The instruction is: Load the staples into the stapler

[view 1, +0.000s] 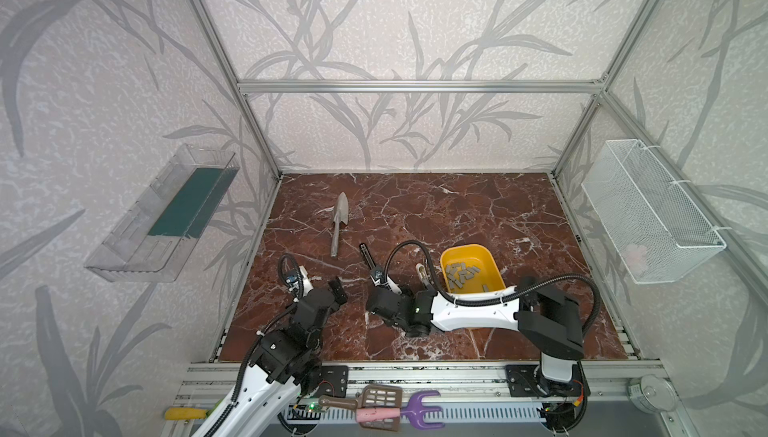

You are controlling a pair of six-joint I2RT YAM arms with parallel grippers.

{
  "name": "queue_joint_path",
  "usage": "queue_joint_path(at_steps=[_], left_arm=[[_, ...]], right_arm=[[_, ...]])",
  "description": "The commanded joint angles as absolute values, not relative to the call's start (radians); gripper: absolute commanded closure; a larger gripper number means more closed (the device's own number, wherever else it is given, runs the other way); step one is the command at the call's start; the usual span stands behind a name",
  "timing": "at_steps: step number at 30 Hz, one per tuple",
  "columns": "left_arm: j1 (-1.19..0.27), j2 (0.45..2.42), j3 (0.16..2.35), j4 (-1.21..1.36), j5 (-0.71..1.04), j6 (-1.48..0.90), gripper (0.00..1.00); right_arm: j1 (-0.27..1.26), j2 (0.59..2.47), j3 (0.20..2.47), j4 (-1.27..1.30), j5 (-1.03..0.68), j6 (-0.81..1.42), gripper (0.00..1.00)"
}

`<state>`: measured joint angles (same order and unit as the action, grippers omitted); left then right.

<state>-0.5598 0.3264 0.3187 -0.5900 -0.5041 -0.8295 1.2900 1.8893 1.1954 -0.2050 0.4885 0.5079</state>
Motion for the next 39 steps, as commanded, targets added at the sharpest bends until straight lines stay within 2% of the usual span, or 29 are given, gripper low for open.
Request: queue_joint_path(at_steps=[1,39], left_arm=[[-0.555,0.321,0.307,-0.587,-0.527,-0.834,0.01],[-0.554,0.321,0.306,-0.586,-0.524,-0.834,0.01]], right_arm=[[1.296,1.865,1.19,-0.196,0.494,0.518,1.0],[1.296,1.92,1.213,-0.218,0.477,0.555,1.0]])
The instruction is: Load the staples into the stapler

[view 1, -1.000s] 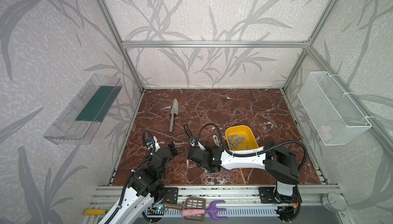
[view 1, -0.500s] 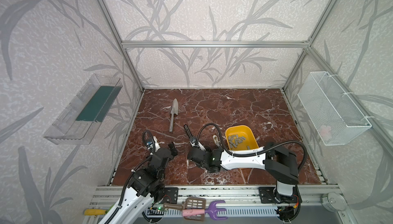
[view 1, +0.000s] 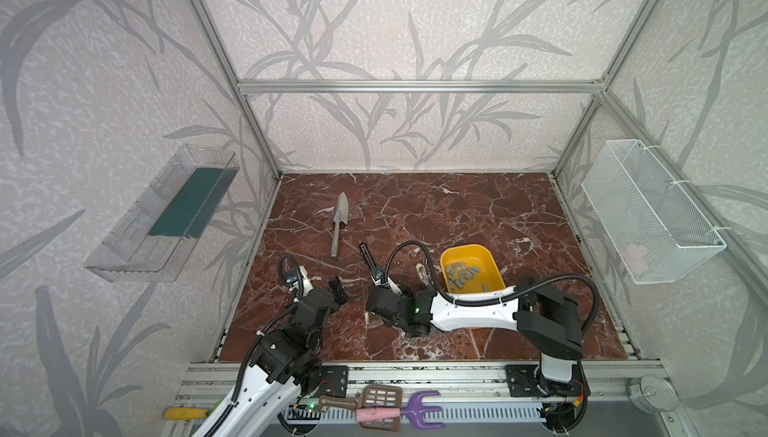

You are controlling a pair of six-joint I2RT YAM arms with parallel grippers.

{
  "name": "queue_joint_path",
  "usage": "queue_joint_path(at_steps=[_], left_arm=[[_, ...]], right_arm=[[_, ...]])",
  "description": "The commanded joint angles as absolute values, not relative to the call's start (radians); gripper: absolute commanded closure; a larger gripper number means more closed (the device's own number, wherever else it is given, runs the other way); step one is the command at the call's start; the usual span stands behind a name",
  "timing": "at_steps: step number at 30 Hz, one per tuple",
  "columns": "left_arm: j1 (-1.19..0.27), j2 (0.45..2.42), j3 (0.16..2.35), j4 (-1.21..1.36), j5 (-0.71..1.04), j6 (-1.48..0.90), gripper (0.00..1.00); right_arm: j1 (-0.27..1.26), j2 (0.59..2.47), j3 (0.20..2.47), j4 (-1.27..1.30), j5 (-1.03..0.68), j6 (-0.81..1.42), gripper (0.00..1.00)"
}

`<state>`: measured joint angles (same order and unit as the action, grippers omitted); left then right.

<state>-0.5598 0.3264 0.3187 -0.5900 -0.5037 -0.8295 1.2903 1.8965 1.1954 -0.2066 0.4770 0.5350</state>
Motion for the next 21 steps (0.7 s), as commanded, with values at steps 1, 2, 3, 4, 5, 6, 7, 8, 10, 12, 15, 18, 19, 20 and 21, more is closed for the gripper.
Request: queue_joint_path(at_steps=[1,2,3,4,5,6,7,8,10,12,15,18,19,20,21], left_arm=[[-0.554,0.321,0.307,-0.585,-0.524,-0.834,0.01],[-0.554,0.321,0.306,-0.586,-0.524,-0.834,0.01],[-0.554,0.321,0.307,-0.585,-0.523,-0.834,0.01],[-0.554,0.321,0.306,-0.586,-0.524,-0.834,0.01],[-0.554,0.322,0.306,-0.585,-0.524,-0.833,0.01],[-0.554,0.321,0.306,-0.586,-0.526,-0.834,0.01],[-0.555,0.322,0.306,-0.586,-0.525,-0.834,0.01],[-0.554,0.321,0.306,-0.586,-0.525,-0.832,0.01],[-0.555,0.323,0.306,-0.583,-0.527,-0.833,0.01],[-0.554,0.322,0.307,-0.584,-0.529,-0.832,0.01],[-0.554,0.321,0.308,-0.584,-0.531,-0.833,0.01],[-0.555,0.322,0.307,-0.586,-0.528,-0.832,0.01],[-0.554,0.321,0.308,-0.586,-0.525,-0.833,0.01],[-0.555,0.322,0.306,-0.583,-0.524,-0.833,0.01],[-0.554,0.321,0.307,-0.584,-0.523,-0.833,0.01]], right_arm=[[1.296,1.919,1.213,-0.218,0.477,0.557,1.0],[1.296,1.919,1.211,-0.217,0.476,0.56,1.0],[1.296,1.919,1.211,-0.217,0.476,0.561,1.0],[1.295,1.919,1.211,-0.219,0.475,0.563,1.0],[1.296,1.917,1.212,-0.223,0.476,0.567,1.0],[1.296,1.917,1.212,-0.228,0.477,0.573,1.0],[1.295,1.917,1.209,-0.231,0.477,0.578,1.0],[1.296,1.916,1.21,-0.235,0.475,0.582,1.0],[1.295,1.911,1.209,-0.251,0.47,0.593,1.0],[1.296,1.904,1.207,-0.267,0.466,0.61,1.0],[1.299,1.891,1.203,-0.284,0.46,0.615,1.0],[1.31,1.883,1.201,-0.268,0.484,0.587,1.0],[1.31,1.881,1.206,-0.267,0.503,0.575,1.0],[1.311,1.881,1.214,-0.268,0.515,0.565,1.0],[1.311,1.88,1.22,-0.269,0.525,0.558,1.0]])
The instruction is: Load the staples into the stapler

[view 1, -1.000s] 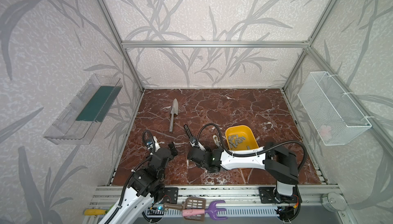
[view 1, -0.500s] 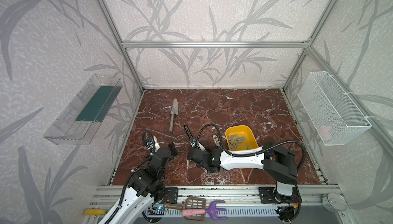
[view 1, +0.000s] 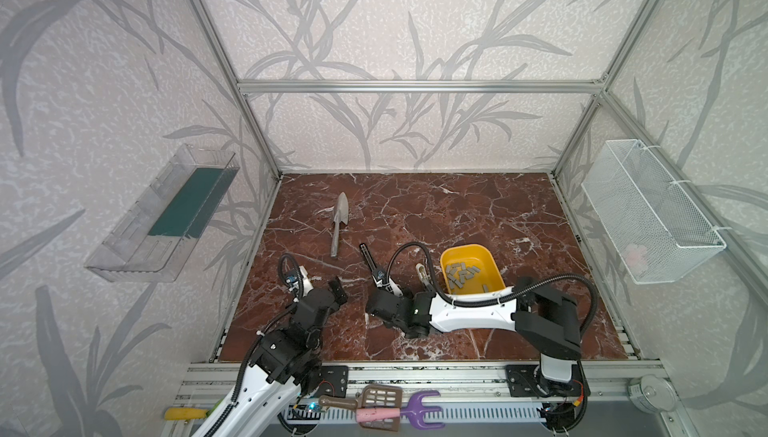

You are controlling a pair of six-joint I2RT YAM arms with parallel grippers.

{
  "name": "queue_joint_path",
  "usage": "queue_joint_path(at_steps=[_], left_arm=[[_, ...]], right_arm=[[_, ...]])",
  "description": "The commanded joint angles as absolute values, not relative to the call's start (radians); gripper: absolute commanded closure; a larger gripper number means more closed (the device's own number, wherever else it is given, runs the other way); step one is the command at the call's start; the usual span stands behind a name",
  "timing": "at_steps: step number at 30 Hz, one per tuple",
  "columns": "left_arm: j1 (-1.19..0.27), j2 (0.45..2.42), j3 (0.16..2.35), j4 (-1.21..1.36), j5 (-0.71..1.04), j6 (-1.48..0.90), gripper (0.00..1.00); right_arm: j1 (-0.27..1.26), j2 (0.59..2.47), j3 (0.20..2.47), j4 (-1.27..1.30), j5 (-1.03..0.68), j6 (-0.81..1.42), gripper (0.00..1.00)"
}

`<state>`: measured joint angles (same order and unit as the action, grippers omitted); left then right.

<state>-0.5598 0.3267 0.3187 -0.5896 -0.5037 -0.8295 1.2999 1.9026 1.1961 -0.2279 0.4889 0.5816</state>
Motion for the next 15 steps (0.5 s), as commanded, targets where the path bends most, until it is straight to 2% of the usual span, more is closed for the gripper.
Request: queue_joint_path(at_steps=[1,15], left_arm=[[-0.554,0.321,0.307,-0.585,-0.522,-0.833,0.01],[-0.555,0.319,0.306,-0.586,-0.522,-0.831,0.01]], right_arm=[[1.311,1.877,1.225,-0.268,0.527,0.551,1.0],[1.316,1.829,1.185,-0.202,0.517,0.538,1.0]])
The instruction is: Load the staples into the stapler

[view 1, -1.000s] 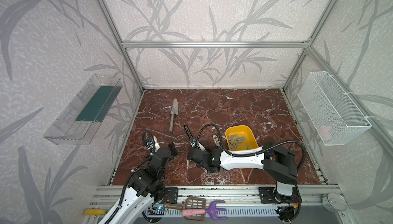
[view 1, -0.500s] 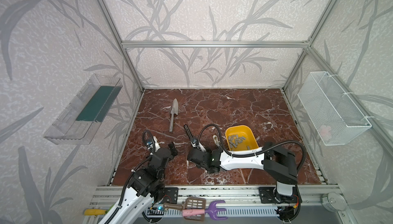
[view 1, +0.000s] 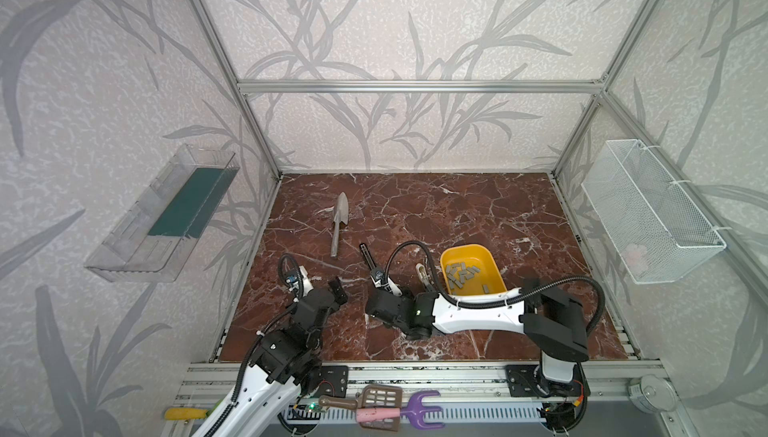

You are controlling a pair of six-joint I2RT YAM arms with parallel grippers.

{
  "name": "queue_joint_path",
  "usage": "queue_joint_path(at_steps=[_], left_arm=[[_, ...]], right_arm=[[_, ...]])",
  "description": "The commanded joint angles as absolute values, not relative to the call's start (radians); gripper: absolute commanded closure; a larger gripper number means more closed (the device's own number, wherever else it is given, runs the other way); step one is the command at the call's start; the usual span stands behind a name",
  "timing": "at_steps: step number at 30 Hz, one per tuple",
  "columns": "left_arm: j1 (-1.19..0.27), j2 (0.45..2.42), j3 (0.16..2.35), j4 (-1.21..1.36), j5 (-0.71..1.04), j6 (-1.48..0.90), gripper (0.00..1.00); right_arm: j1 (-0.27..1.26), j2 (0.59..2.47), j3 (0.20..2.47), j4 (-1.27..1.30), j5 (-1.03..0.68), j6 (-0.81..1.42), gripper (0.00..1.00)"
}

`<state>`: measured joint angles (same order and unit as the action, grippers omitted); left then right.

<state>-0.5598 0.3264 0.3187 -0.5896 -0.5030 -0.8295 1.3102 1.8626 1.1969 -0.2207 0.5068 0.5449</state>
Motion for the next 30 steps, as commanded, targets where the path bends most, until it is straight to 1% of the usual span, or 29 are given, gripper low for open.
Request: queue_joint_path(at_steps=[1,11,30], left_arm=[[-0.554,0.319,0.307,-0.586,-0.523,-0.831,0.01],[-0.555,0.319,0.305,-0.584,-0.521,-0.831,0.01],[-0.554,0.32,0.304,-0.583,-0.519,-0.83,0.01]], right_arm=[[1.316,1.831,1.184,-0.199,0.518,0.538,1.0],[1.314,1.884,1.189,-0.197,0.514,0.551,1.0],[1.312,1.91,1.193,-0.201,0.5,0.56,1.0]])
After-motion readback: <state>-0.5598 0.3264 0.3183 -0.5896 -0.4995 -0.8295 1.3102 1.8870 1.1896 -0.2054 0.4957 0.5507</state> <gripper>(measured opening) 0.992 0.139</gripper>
